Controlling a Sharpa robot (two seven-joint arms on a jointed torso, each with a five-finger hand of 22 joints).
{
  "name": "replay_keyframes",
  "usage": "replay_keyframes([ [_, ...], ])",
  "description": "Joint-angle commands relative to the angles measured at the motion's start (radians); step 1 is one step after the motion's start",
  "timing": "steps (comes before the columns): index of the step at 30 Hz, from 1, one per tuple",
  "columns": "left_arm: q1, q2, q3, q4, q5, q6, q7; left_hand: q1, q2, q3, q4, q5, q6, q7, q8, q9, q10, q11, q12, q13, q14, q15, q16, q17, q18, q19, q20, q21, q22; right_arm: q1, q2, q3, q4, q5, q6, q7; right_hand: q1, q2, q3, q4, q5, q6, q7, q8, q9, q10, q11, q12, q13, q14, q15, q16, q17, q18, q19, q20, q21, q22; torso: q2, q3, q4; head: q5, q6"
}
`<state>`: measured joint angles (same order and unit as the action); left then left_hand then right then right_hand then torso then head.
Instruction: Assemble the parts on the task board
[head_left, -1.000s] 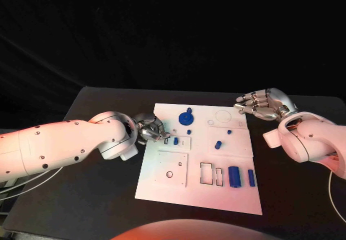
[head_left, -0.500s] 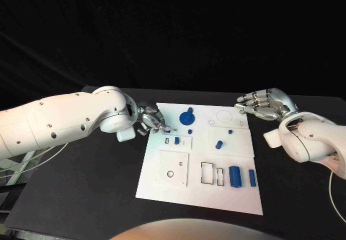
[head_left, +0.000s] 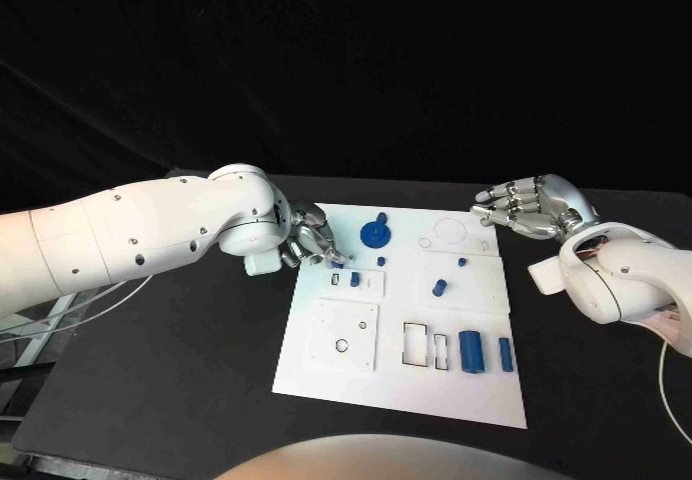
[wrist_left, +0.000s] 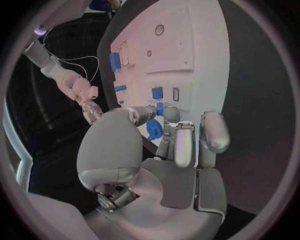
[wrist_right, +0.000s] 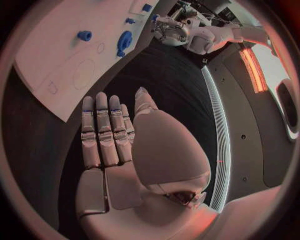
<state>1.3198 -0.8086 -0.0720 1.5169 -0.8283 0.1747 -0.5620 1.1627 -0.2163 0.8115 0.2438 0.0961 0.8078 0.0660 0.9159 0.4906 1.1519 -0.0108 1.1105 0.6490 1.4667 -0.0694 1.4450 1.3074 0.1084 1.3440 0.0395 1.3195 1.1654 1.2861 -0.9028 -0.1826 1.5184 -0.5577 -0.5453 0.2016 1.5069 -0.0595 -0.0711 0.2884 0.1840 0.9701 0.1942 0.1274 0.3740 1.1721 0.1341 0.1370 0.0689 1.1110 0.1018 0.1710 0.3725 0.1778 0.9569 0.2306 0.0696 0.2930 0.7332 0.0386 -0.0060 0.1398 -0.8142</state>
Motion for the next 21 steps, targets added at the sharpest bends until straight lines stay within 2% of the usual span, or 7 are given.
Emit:
replay_keyframes([
  [1, 0.001, 0.006, -0.005, 0.014, -0.103, -0.055, -0.022, -0.014, 0.0, 0.231, -0.236, 0.003, 0.006, 0.001, 0.003, 0.001, 0.009, 0.0, 0.006, 0.002, 0.047, -0.003, 0.003, 0.046, -0.014, 0.009, 0.0, 0.004, 0.001, -0.001, -0.002, 0.0, 0.004, -0.002, 0.003, 0.015, -0.006, -0.001, -0.003, -0.001, 0.001, 0.001, 0.009, -0.006, -0.001, -0.001, 0.007, -0.005, -0.001, 0.0, 0.005, -0.005, -0.001, 0.006, -0.009, -0.001, -0.006, -0.001, 0.001, -0.0006, 0.0, 0.001, 0.0],
  [7, 0.001, 0.011, -0.017, 0.031, -0.155, -0.04, -0.016, -0.023, -0.005, 0.24, -0.246, 0.013, 0.009, -0.001, 0.006, 0.004, 0.016, -0.002, 0.013, 0.012, 0.048, -0.004, 0.003, 0.046, -0.015, 0.011, -0.002, 0.008, 0.006, -0.001, -0.003, 0.0, 0.006, -0.002, 0.0, 0.02, -0.005, -0.001, -0.002, -0.001, 0.001, 0.001, 0.009, -0.007, -0.002, -0.002, 0.007, -0.005, -0.002, -0.001, 0.006, -0.006, -0.002, 0.006, -0.01, 0.0, -0.006, -0.002, 0.001, -0.0014, 0.0002, 0.001, -0.004],
  [9, 0.001, 0.012, -0.02, 0.034, -0.163, -0.028, -0.015, -0.033, -0.012, 0.248, -0.256, 0.041, 0.014, -0.003, 0.009, 0.006, 0.021, -0.003, 0.018, 0.017, 0.048, -0.006, 0.002, 0.046, -0.016, 0.013, -0.004, 0.012, 0.01, -0.001, -0.003, 0.0, 0.006, -0.002, -0.001, 0.021, -0.005, -0.001, -0.002, -0.001, 0.001, 0.001, 0.009, -0.007, -0.002, -0.002, 0.007, -0.006, -0.002, -0.001, 0.006, -0.006, -0.002, 0.006, -0.01, 0.0, -0.006, -0.002, 0.001, -0.0022, -0.0004, 0.003, -0.005],
  [10, 0.0, 0.012, -0.021, 0.035, -0.166, -0.022, -0.014, -0.034, -0.013, 0.249, -0.258, 0.045, 0.015, -0.003, 0.009, 0.007, 0.022, -0.004, 0.019, 0.019, 0.048, -0.006, 0.002, 0.046, -0.016, 0.013, -0.004, 0.013, 0.012, -0.001, -0.003, 0.0, 0.007, -0.002, -0.001, 0.021, -0.005, -0.001, -0.002, -0.001, 0.001, 0.001, 0.009, -0.007, -0.002, -0.002, 0.007, -0.006, -0.002, -0.001, 0.006, -0.006, -0.002, 0.006, -0.01, 0.0, -0.006, -0.002, 0.0, -0.0026, -0.0004, 0.003, -0.006],
  [16, 0.0, 0.013, -0.024, 0.04, -0.179, -0.006, -0.01, -0.046, -0.018, 0.25, -0.268, 0.084, 0.022, -0.005, 0.01, 0.009, 0.031, -0.006, 0.025, 0.028, 0.048, -0.008, 0.003, 0.047, -0.018, 0.016, -0.006, 0.019, 0.019, 0.0, -0.005, 0.001, 0.008, -0.002, -0.003, 0.023, -0.005, -0.001, -0.002, -0.001, 0.001, 0.001, 0.009, -0.007, -0.002, -0.002, 0.007, -0.006, -0.003, -0.001, 0.006, -0.007, -0.003, 0.006, -0.011, 0.0, -0.006, -0.003, 0.001, -0.0017, 0.0003, 0.004, -0.008],
  [21, 0.0, 0.013, -0.025, 0.041, -0.183, 0.023, -0.011, -0.05, -0.02, 0.25, -0.272, 0.102, 0.025, -0.006, 0.009, 0.009, 0.034, -0.007, 0.027, 0.032, 0.048, -0.009, 0.003, 0.047, -0.018, 0.017, -0.006, 0.021, 0.022, 0.0, -0.005, 0.001, 0.008, 0.001, -0.002, 0.024, -0.005, -0.001, -0.002, -0.001, 0.001, 0.001, 0.009, -0.007, -0.002, -0.002, 0.007, -0.006, -0.003, -0.001, 0.006, -0.007, -0.003, 0.006, -0.011, 0.0, -0.006, -0.003, 0.0, -0.0015, 0.0004, 0.006, -0.009],
])
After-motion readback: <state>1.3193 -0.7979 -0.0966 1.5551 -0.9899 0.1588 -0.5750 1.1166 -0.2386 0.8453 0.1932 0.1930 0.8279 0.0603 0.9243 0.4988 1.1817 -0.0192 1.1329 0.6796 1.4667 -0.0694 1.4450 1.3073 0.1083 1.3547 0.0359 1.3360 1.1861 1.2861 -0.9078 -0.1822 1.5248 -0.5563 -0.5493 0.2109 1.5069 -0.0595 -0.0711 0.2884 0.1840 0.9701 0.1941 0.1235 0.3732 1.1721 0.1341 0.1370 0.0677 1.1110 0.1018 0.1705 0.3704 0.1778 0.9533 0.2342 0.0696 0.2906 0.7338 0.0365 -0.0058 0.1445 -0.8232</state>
